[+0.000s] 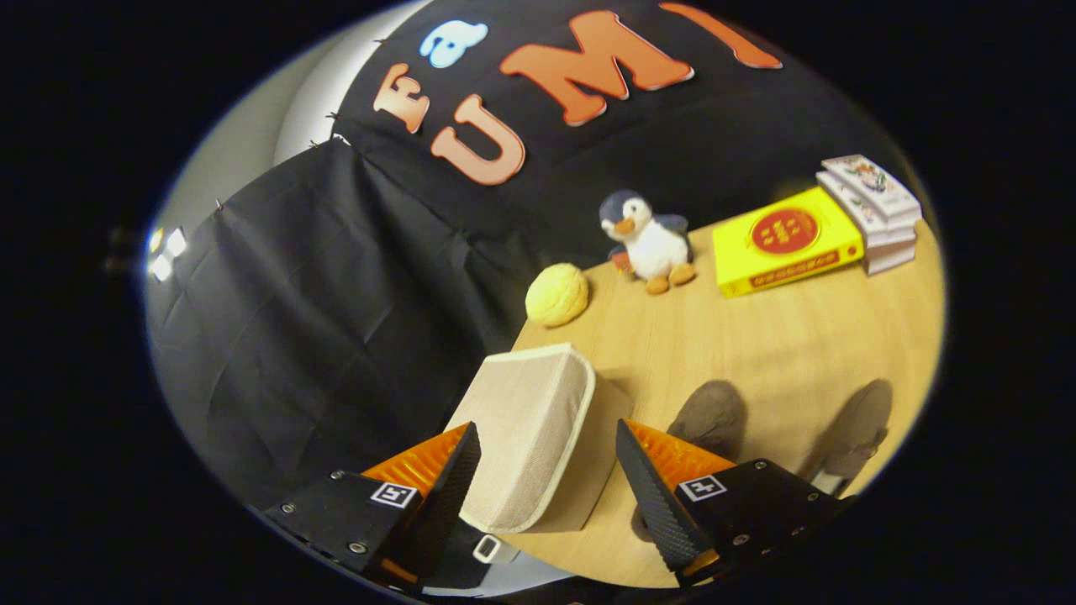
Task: Open the storage box then place both shoes into the box .Put the left shoe in first, then the right shoe, with the right side of both shoes facing outward in a uniform manner.
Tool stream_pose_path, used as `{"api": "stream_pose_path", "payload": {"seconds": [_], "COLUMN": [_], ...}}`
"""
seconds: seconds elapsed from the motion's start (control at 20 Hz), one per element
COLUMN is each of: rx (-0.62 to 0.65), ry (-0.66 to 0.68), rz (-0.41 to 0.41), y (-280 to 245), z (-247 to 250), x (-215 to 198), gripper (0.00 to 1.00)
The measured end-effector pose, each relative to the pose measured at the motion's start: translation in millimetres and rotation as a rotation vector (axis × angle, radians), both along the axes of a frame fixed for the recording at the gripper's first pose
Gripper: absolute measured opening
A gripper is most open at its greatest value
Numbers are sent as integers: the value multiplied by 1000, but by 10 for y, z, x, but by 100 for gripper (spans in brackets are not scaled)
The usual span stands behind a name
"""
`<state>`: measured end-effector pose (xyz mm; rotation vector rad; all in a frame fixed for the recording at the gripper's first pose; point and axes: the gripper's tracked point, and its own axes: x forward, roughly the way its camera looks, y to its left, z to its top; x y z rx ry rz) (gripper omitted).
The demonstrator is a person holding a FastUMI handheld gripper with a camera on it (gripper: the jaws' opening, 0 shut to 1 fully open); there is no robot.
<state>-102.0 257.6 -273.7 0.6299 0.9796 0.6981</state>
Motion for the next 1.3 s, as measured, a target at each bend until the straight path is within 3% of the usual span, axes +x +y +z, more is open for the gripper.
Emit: {"api": "stream_pose_path", "payload": {"seconds": [0.35, 0.85, 1.15, 1.3], "rx": [140, 277, 369, 386], "ry": [178, 321, 264, 230], "rz": [157, 168, 107, 86], "y": [537, 857, 723, 771], "z": [-468, -544, -44, 112], "x": [-384, -468, -298, -233], "gripper": [97, 93, 66, 46]}}
